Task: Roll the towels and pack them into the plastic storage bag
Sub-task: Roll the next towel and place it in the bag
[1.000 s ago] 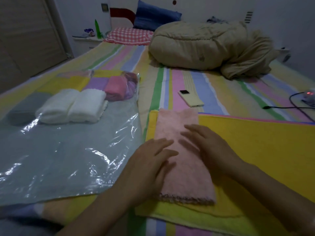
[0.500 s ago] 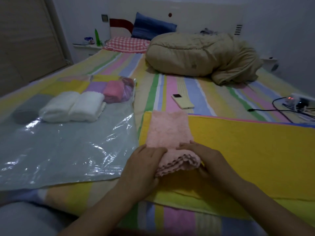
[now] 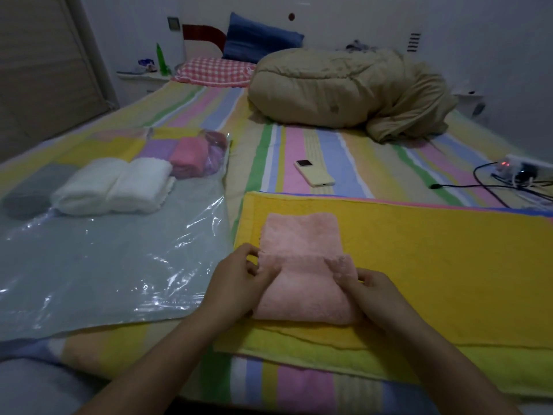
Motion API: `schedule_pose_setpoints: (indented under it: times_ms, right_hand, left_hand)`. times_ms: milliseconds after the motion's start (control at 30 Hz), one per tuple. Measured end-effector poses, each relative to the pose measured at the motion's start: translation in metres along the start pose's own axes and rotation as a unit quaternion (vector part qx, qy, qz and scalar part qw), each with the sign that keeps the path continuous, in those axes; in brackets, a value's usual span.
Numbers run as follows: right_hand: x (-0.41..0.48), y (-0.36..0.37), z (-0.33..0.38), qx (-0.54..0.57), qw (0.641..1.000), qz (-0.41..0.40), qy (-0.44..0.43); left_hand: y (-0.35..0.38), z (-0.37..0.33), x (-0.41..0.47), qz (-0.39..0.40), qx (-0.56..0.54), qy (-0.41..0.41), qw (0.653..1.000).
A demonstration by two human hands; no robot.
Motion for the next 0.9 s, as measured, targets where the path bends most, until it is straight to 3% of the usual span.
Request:
schedule_pose_setpoints:
  times_ms: [33,100,167,233,300,433,500,533,567,633,700,733,800,900]
  right_hand:
    - [0.001,0.0,0.0,-0.005,1.0,0.004,0.011]
    - [0.002,-0.002,0.001,-0.008,0.999,0.018,0.034]
    - [0.003,-0.003,0.002,0.003,0.998,0.037,0.055]
    - [0.003,-0.002,0.003,0.008,0.996,0.049,0.069]
    - [0.003,-0.003,0.004,0.019,0.996,0.056,0.07]
    - [0.002,-0.009,0.001,0.047,0.993,0.092,0.058]
    - [-0.003,-0.014,0.0,0.038,0.999,0.022,0.008]
    - [-0.005,-0.017,0.0,-0.006,0.996,-0.056,-0.068]
    - [-0.008,-0.021,0.001,-0.088,0.974,-0.121,-0.172]
    - [-0.013,-0.023,0.004,-0.27,0.879,-0.138,-0.369]
    - [-0.008,-0.02,0.002,-0.395,0.8,-0.075,-0.445]
    - [-0.001,-0.019,-0.002,-0.422,0.786,-0.056,-0.449]
    - [0.014,-0.021,-0.005,-0.398,0.809,-0.035,-0.432]
    - [0.035,-0.026,0.004,-0.185,0.928,-0.05,-0.318]
  left_hand:
    - [0.0,-0.004,-0.003,-0.033,0.04,0.04,0.998]
    - [-0.004,-0.016,-0.013,-0.072,0.128,0.21,0.967]
    - [-0.006,-0.022,-0.02,-0.022,0.182,0.389,0.903]
    - [-0.005,-0.015,-0.021,0.083,0.245,0.467,0.846]
    - [-0.002,-0.001,-0.016,0.152,0.306,0.453,0.823]
    - [-0.002,0.011,-0.008,0.208,0.304,0.381,0.848]
    - [-0.002,0.009,-0.004,0.22,0.283,0.376,0.855]
    - [-0.003,0.008,-0.001,0.223,0.275,0.375,0.857]
    - [-0.004,0.006,0.002,0.228,0.263,0.373,0.86]
    - [-0.006,0.0,0.009,0.247,0.224,0.36,0.871]
    - [-0.008,-0.006,0.02,0.264,0.177,0.326,0.89]
    - [-0.009,-0.008,0.026,0.272,0.149,0.291,0.905]
    - [-0.011,-0.015,0.04,0.28,0.074,0.195,0.937]
    - [-0.009,-0.025,0.063,0.208,-0.043,0.069,0.975]
Point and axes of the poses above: each hand's wrist, its own x-axis towards the middle knuckle, its own y-axis out of the palm, z = x × y, the point moved 1 cm from there along x, towards the middle knuckle, and after that the axes turned 13 degrees about -x, right-handed, at the moved point
